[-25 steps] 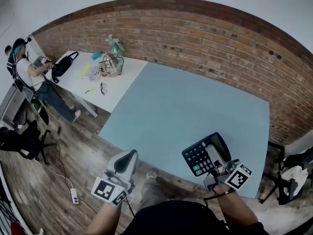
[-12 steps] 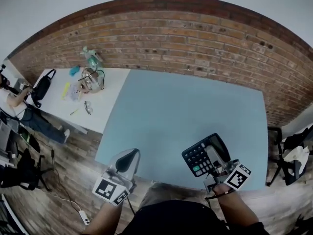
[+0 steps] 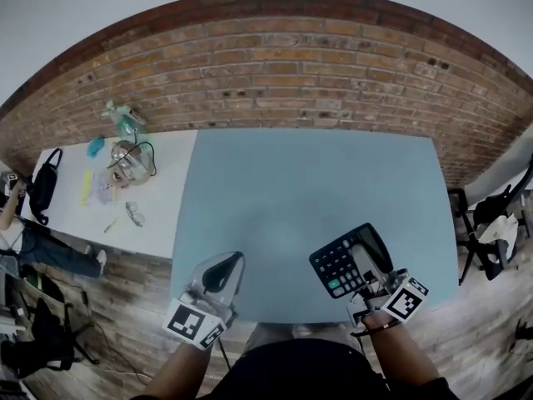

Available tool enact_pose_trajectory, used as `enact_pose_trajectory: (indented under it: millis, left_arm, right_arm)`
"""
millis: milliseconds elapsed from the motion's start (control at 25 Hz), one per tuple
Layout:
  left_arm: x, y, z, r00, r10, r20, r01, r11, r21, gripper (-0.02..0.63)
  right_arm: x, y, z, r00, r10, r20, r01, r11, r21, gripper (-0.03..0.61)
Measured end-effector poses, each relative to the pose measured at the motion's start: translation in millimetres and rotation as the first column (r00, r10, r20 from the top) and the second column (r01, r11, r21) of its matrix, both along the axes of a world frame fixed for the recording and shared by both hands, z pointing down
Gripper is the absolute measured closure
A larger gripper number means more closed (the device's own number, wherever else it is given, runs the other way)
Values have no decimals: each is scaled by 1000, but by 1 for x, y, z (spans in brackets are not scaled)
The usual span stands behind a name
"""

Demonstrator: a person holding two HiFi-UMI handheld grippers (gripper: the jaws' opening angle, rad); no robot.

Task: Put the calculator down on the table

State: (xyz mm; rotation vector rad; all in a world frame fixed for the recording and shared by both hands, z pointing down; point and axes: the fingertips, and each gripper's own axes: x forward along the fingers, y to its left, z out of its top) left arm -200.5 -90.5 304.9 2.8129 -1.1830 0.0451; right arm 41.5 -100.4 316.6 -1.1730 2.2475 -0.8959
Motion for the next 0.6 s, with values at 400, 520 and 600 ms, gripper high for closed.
enact_pose_trajectory:
  millis: [400, 520, 600]
  left_arm:
    - [22, -33, 8, 988, 153, -15, -153, 988, 3, 629]
    - [37, -33, 5, 983, 183, -19, -183, 983, 7, 629]
    - [42, -33, 2, 982, 189, -30, -189, 982, 11, 629]
  right_arm:
    - [4, -2, -10, 993, 114, -30, -114, 994, -3, 441]
    - [10, -2, -14, 992, 123, -32, -123, 992, 0, 442]
    - [13, -5, -13, 992, 122, -35, -123, 992, -1, 442]
